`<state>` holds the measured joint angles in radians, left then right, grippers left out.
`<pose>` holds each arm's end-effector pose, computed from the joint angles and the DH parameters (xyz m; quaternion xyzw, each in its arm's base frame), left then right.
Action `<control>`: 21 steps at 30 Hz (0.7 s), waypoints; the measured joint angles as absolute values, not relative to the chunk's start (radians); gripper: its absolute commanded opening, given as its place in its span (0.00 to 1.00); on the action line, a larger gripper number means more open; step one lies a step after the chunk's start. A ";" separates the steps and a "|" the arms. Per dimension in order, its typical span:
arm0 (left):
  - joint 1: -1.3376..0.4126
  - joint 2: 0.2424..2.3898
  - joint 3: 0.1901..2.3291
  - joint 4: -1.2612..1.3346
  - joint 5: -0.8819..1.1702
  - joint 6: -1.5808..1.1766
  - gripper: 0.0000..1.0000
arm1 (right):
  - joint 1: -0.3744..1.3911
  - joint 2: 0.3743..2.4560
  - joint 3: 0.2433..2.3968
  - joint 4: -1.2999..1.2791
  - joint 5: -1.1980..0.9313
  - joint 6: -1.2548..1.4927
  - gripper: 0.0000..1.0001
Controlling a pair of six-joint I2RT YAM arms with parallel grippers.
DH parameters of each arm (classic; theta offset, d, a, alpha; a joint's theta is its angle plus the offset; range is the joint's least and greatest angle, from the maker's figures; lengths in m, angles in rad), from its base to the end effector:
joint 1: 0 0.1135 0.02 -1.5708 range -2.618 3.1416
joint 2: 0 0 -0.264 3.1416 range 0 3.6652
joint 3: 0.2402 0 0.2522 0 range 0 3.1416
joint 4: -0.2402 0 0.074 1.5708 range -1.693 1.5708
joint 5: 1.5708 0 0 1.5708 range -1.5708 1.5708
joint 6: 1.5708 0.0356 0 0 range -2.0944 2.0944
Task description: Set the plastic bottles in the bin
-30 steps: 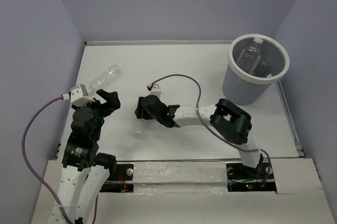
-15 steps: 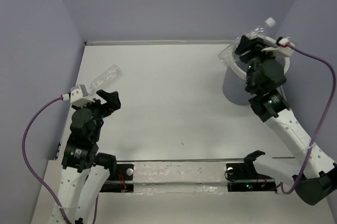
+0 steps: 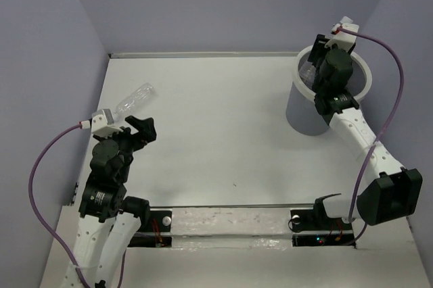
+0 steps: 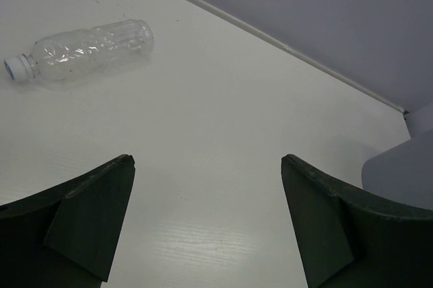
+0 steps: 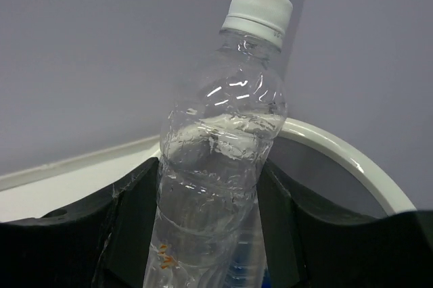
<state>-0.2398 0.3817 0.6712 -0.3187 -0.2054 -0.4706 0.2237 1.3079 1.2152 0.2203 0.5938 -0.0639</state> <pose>0.1003 -0.0170 0.3361 -0.1531 0.7006 -0.1721 0.6754 0.3004 0.0479 0.4187 0.1269 0.6566 -0.1353 0.7310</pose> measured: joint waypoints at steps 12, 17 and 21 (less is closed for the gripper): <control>-0.242 0.390 0.671 -0.317 -0.202 -0.470 0.99 | 0.224 1.321 1.177 0.188 0.620 -0.100 0.87; -0.228 0.439 0.671 -0.309 -0.200 -0.470 0.99 | 0.224 1.320 1.186 0.126 0.602 -0.101 0.89; -0.217 0.498 0.671 -0.302 -0.199 -0.470 0.99 | 0.224 1.318 1.205 0.041 0.573 -0.089 0.89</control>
